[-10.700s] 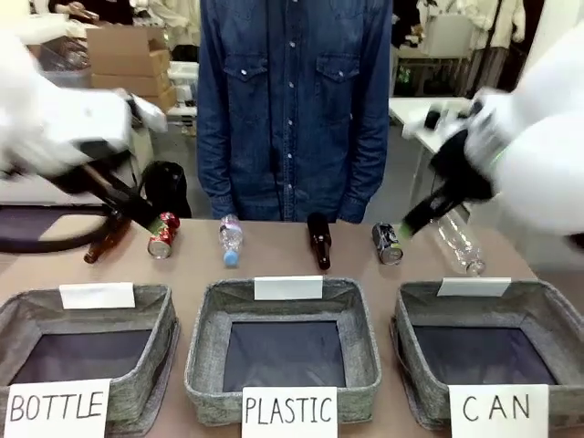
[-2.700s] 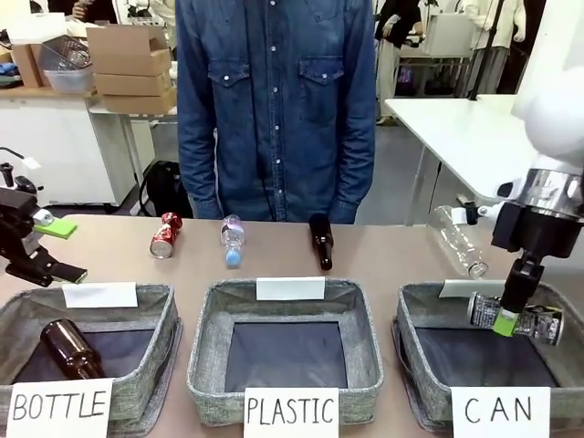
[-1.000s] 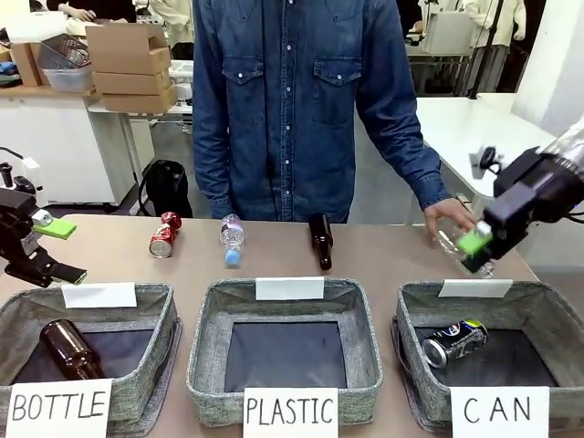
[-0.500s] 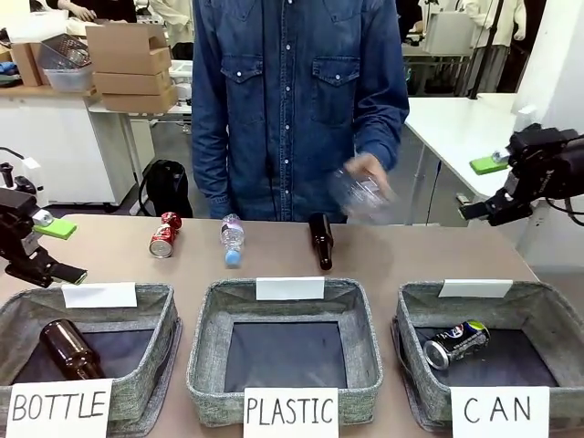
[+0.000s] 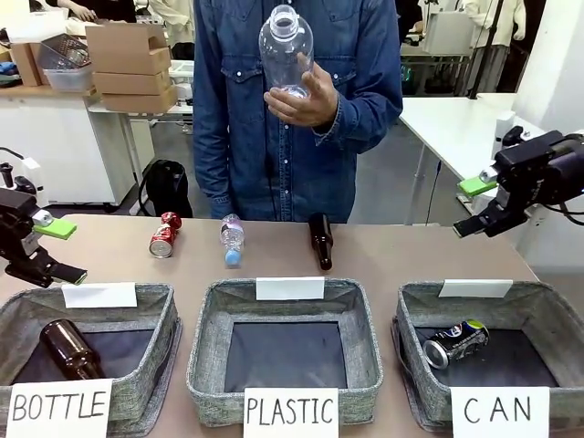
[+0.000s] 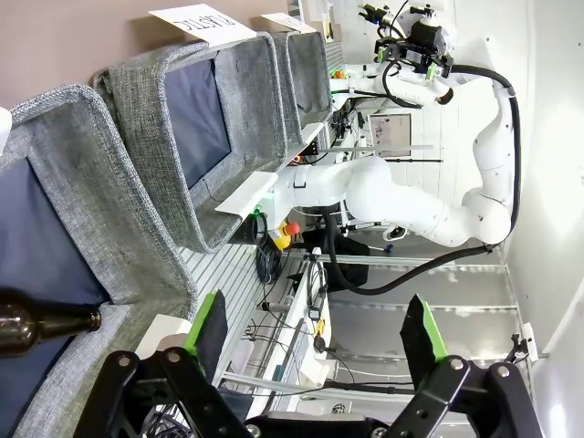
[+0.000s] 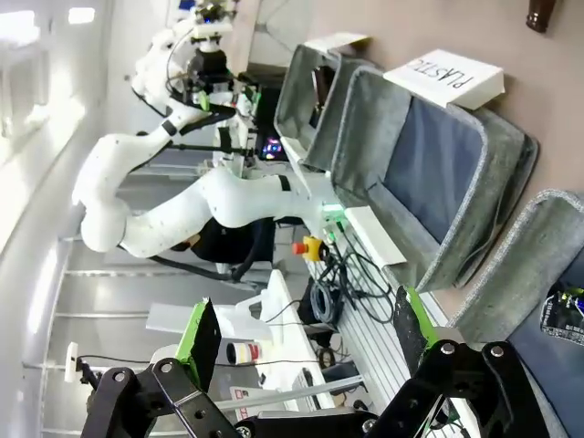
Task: Sort the can waste into the basket.
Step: Pick up the can waste from the table and place it in the right Fabric basket.
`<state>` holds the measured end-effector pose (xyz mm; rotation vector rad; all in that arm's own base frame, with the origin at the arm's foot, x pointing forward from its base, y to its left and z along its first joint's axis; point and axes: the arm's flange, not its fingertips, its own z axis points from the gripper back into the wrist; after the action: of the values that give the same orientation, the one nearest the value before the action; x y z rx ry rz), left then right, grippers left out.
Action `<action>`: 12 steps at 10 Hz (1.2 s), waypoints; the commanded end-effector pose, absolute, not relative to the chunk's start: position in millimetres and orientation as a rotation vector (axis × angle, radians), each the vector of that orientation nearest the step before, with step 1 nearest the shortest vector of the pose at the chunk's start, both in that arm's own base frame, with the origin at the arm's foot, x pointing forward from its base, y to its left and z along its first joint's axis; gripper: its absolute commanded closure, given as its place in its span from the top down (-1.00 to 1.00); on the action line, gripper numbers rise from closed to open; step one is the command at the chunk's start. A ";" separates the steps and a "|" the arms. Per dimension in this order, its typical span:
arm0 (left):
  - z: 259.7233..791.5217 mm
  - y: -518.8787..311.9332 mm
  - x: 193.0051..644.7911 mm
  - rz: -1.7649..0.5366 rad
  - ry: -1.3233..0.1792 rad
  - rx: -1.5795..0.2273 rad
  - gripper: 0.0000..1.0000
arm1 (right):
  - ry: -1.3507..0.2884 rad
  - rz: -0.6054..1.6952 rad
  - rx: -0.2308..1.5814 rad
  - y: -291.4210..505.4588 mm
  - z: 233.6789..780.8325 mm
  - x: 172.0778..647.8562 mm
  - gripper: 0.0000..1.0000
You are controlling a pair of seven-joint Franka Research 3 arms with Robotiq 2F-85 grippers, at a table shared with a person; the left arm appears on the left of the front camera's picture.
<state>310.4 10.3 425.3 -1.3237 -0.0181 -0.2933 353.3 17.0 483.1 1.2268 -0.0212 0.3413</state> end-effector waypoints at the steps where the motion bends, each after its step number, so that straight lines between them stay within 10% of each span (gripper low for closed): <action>1: 428.1 10.1 306.7 -0.286 -0.002 -1.326 1.00 | -0.028 0.364 1.228 10.7 486.2 353.5 1.00; 9: 425.3 10.3 310.4 -0.293 -0.018 -1.324 1.00 | -0.028 0.364 1.228 10.7 486.2 353.5 1.00; 12: 451.9 -4.2 362.8 -0.161 -0.016 -0.815 1.00 | -0.028 0.364 1.228 10.7 486.2 353.5 1.00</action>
<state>341.0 7.4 450.1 -0.9823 -0.1302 -0.2154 353.2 14.5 483.6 1.2279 -0.0256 0.3381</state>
